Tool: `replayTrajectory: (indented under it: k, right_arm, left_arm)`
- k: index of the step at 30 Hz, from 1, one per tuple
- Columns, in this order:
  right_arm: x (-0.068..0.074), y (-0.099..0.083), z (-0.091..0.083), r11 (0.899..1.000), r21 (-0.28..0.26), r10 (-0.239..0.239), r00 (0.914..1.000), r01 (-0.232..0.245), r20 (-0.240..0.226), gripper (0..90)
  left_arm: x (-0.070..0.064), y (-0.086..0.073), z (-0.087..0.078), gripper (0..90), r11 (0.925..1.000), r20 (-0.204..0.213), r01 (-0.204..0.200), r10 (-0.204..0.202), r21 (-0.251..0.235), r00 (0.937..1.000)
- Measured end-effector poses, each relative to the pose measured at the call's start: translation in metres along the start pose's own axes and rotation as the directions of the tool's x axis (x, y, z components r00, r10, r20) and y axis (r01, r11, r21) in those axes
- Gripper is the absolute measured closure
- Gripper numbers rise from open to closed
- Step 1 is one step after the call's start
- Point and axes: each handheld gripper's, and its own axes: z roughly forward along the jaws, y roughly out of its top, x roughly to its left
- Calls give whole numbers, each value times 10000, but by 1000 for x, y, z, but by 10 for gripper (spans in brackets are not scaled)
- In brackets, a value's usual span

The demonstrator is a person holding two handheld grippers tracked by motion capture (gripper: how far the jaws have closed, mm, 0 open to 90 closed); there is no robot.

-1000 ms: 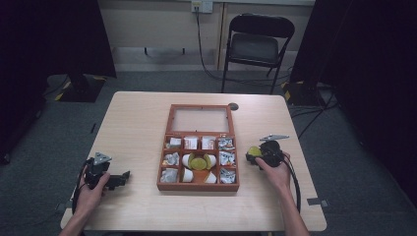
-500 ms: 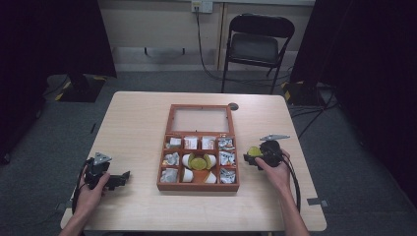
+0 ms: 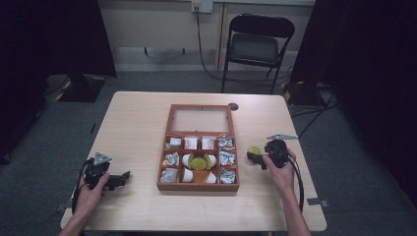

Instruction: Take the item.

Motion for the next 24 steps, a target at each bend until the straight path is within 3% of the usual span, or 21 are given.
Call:
replayTrajectory:
  k: [7, 15, 24]
  right_arm:
    - [2, -2, -15, 9999, -108, 16, 10000, -17, -80, 144]
    - [0, -14, -33, 9996, 72, -267, 9979, 263, 592, 147]
    - [-11, -36, -51, 9999, 142, -109, 9964, 98, 844, 148]
  left_arm:
    - [0, 0, 0, 0, 10000, 4, 0, 0, 0, 10000]
    - [0, 0, 0, 0, 10000, 2, -1, 1, 2, 10000]
    - [0, 0, 0, 0, 10000, 4, 1, -1, 0, 10000]
